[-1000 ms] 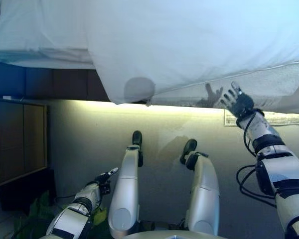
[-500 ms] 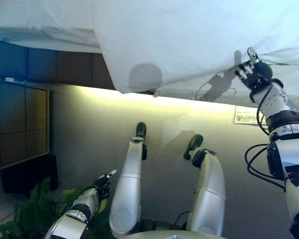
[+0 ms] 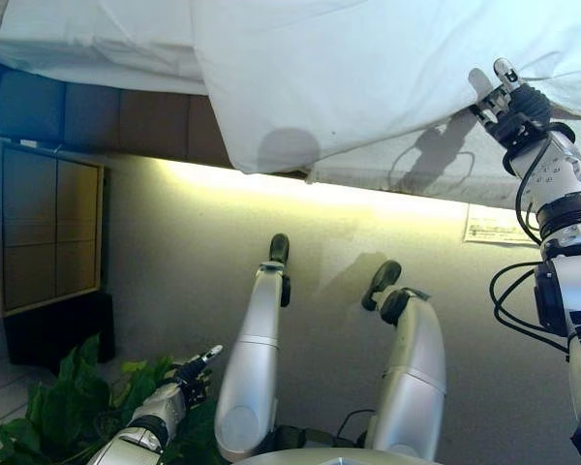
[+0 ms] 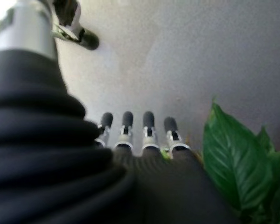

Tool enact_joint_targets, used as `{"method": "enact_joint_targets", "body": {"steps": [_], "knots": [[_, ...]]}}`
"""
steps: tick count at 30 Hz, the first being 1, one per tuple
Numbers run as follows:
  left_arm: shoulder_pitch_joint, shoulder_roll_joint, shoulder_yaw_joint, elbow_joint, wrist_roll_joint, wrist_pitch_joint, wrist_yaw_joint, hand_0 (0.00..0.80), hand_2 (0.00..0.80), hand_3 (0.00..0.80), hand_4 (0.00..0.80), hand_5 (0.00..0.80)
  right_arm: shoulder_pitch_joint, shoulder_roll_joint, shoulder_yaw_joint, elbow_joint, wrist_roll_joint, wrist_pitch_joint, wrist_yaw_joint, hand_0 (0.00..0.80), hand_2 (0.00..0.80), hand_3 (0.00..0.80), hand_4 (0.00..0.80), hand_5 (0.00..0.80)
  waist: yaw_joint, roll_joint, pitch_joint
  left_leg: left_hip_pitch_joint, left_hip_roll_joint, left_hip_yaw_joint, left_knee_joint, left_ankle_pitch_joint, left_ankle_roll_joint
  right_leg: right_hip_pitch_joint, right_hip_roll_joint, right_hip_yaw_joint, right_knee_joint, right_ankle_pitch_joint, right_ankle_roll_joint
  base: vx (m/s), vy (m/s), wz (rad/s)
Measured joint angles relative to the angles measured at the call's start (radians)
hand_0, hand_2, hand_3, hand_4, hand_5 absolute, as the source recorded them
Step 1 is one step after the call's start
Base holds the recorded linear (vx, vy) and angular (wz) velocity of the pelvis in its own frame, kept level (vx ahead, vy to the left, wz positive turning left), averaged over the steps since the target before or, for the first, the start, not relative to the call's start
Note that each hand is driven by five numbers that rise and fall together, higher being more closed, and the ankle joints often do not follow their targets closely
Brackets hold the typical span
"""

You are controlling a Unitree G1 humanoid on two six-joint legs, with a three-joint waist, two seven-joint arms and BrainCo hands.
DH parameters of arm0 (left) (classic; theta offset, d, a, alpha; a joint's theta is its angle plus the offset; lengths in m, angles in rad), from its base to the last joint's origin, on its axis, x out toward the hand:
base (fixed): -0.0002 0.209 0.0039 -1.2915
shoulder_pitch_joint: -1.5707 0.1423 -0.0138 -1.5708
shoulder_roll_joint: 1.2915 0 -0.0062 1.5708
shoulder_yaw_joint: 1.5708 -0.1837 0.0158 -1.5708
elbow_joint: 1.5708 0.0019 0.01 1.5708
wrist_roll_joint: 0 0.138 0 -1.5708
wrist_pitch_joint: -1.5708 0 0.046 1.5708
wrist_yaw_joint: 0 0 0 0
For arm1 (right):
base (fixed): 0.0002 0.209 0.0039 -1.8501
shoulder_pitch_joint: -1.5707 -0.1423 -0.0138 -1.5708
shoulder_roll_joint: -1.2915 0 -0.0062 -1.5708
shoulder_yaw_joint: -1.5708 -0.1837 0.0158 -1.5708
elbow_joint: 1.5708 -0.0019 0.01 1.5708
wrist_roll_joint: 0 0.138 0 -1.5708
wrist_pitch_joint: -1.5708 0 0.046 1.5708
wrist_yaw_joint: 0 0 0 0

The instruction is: Make the bed neatly

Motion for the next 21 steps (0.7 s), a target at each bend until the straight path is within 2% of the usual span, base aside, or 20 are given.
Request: {"method": "enact_joint_targets", "body": {"steps": [4,7,14,18,21], "knots": [[0.002,-0.002,0.0,-0.013,0.001,-0.008,0.0,0.0,0.0,0.0,0.0,0.0,0.026,0.004,-0.013,-0.002,-0.015,0.0,0.034,0.8,0.8,0.8,0.8,0.8,-0.001,0.0,0.0,0.111,0.007,0.016,-0.058,0.005,0.007,0.105,0.001,-0.006,-0.055,0.007,0.006,0.038,0.054,-0.08],[0.009,-0.002,0.001,-0.018,0.007,-0.02,-0.001,0.0,0.0,0.0,0.0,0.0,0.038,0.009,-0.013,-0.002,-0.045,0.0,0.043,0.8,0.8,0.8,0.8,0.8,-0.003,0.001,-0.002,0.193,0.016,0.032,-0.122,0.011,0.015,0.19,0.001,-0.032,-0.13,0.018,0.015,0.066,0.039,-0.13],[0.009,-0.003,0.004,-0.041,0.007,-0.043,0.003,0.0,0.0,0.0,0.0,0.0,0.052,0.033,-0.026,-0.006,-0.046,0.001,0.092,0.8,0.8,0.8,0.8,0.8,-0.004,0.001,-0.008,0.356,0.021,0.067,-0.244,0.022,0.018,0.361,0.009,-0.056,-0.281,0.076,0.044,0.069,0.038,-0.05],[-0.024,0.008,0.006,-0.128,-0.01,-0.059,0.023,0.0,0.0,0.0,0.0,0.0,0.057,0.052,-0.026,-0.047,-0.046,0.001,0.092,0.8,0.8,0.8,0.8,0.8,-0.004,-0.001,-0.023,0.424,0.017,0.081,-0.313,0.045,0.02,0.434,0.018,-0.065,-0.364,0.107,0.06,0.044,0.011,-0.03],[-0.099,0.051,0.015,-0.261,-0.096,-0.054,0.057,0.0,0.0,0.0,0.0,0.0,0.078,0.067,-0.025,-0.082,-0.046,0.002,0.092,0.8,0.8,0.8,0.8,0.8,-0.005,-0.01,-0.033,0.473,0.014,0.081,-0.363,0.058,0.021,0.485,0.023,-0.077,-0.415,0.121,0.066,0.021,-0.01,0.04]]}}
